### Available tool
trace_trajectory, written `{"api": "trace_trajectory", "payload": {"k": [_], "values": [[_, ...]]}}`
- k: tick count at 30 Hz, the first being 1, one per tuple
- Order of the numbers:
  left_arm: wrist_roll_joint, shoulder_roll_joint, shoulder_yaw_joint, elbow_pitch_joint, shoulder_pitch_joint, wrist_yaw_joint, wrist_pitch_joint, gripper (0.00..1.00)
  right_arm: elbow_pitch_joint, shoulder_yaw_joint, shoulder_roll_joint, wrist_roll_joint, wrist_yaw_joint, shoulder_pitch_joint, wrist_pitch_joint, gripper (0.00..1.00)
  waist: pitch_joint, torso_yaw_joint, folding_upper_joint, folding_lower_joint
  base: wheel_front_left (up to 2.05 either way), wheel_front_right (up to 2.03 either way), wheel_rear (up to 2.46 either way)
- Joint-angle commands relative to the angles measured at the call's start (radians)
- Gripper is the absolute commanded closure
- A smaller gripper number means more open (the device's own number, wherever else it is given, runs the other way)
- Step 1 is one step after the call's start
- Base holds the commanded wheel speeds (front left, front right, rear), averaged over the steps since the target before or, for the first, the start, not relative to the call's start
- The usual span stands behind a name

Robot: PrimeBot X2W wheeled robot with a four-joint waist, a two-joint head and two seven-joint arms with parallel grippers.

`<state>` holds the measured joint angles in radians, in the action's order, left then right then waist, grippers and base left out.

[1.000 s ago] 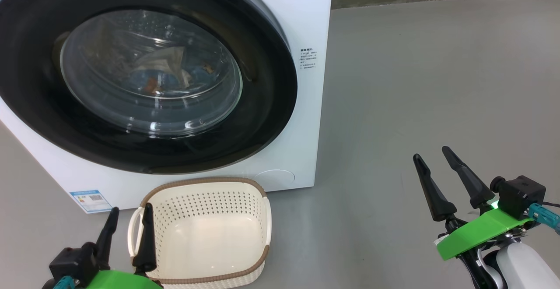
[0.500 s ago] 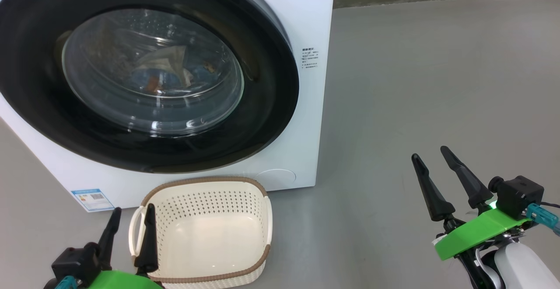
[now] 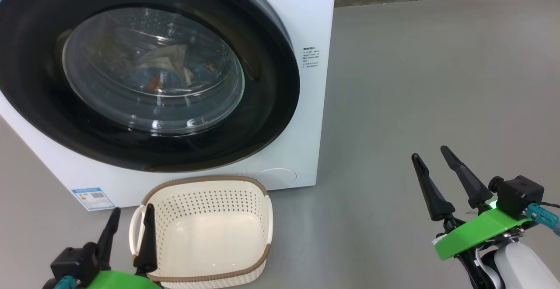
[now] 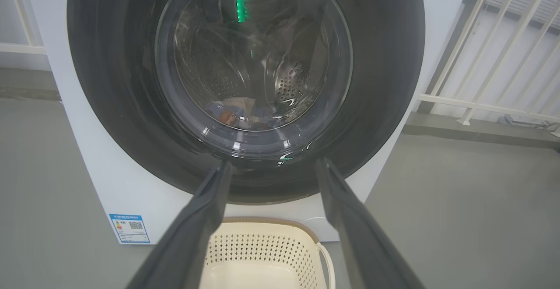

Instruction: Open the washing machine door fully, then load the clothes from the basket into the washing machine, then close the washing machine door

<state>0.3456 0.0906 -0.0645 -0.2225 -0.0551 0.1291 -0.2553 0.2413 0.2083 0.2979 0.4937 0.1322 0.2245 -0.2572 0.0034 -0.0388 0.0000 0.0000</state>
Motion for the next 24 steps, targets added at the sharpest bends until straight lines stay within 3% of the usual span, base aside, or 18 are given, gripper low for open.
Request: {"api": "trace_trajectory", "payload": {"k": [1,2,3,6,14,24], "values": [[0.007,0.023,0.03,0.028,-0.024,0.0,-0.006,0.0,-0.027,0.01,0.006,-0.01,-0.002,-0.004,-0.005,0.0,0.0,0.0,0.0,0.0,0.0,0.0,0.0],[0.007,0.024,0.03,0.028,-0.024,0.0,-0.006,0.0,-0.027,0.009,0.005,-0.01,-0.002,-0.004,-0.005,0.0,0.001,0.0,0.0,0.0,0.0,0.0,0.0],[0.007,0.024,0.03,0.028,-0.024,0.0,-0.006,1.0,-0.027,0.009,0.005,-0.011,-0.002,-0.004,-0.005,1.0,0.001,0.0,0.0,0.0,0.0,0.0,0.0],[0.001,-0.009,-0.002,-0.028,0.012,0.0,0.001,1.0,0.03,0.007,-0.017,0.001,0.0,-0.013,0.0,1.0,0.001,0.0,-0.0001,0.0,0.0,0.0,0.0],[0.071,-0.011,0.009,-0.027,0.009,0.0,0.023,1.0,0.026,-0.01,-0.029,0.065,0.0,-0.021,0.02,1.0,-0.002,0.002,-0.0001,0.0023,0.0,0.0,0.0],[0.172,-0.013,0.023,-0.028,0.003,0.0,0.052,1.0,0.026,-0.034,-0.046,0.155,0.0,-0.028,0.048,1.0,0.001,0.005,-0.0001,0.0001,0.0,0.0,0.0]]}}
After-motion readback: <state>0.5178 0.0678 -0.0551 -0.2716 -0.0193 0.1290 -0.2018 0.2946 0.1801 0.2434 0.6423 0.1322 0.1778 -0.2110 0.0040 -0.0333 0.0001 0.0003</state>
